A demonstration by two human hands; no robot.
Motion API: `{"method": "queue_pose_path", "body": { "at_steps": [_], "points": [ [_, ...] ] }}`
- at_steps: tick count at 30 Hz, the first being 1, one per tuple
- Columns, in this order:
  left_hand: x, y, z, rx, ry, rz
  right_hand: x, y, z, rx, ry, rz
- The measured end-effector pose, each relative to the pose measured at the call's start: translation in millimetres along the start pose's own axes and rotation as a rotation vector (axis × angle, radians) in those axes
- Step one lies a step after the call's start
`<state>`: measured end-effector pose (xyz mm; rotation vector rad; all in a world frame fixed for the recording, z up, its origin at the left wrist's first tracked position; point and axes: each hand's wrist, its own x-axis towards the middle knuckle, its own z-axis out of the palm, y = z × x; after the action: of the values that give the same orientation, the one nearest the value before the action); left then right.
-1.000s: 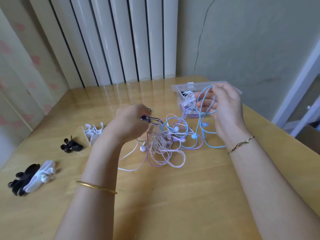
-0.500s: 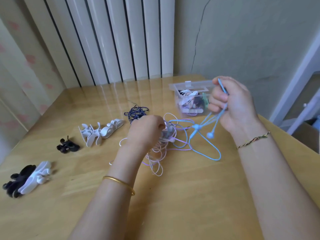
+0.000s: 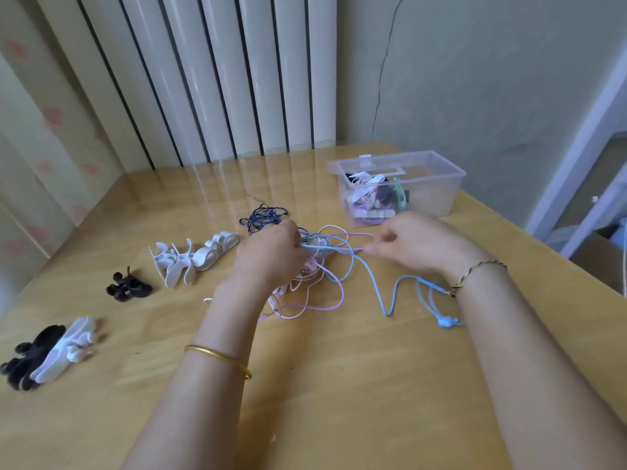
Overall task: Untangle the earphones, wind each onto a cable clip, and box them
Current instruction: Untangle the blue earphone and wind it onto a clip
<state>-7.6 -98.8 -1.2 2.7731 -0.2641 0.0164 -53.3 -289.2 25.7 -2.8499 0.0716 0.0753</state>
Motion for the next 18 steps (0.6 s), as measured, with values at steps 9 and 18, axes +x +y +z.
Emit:
{"method": "queue_pose_path", "body": {
  "at_steps": [9, 18],
  "points": [
    [-1, 0, -1, -0.045, -0.017, 0.047, 9, -34, 20, 0.546, 0.365, -0.332],
    [1, -2, -1, -0.047, 0.039, 0.037, 0, -32, 1, 1.394, 0.299, -0.019]
  ]
}}
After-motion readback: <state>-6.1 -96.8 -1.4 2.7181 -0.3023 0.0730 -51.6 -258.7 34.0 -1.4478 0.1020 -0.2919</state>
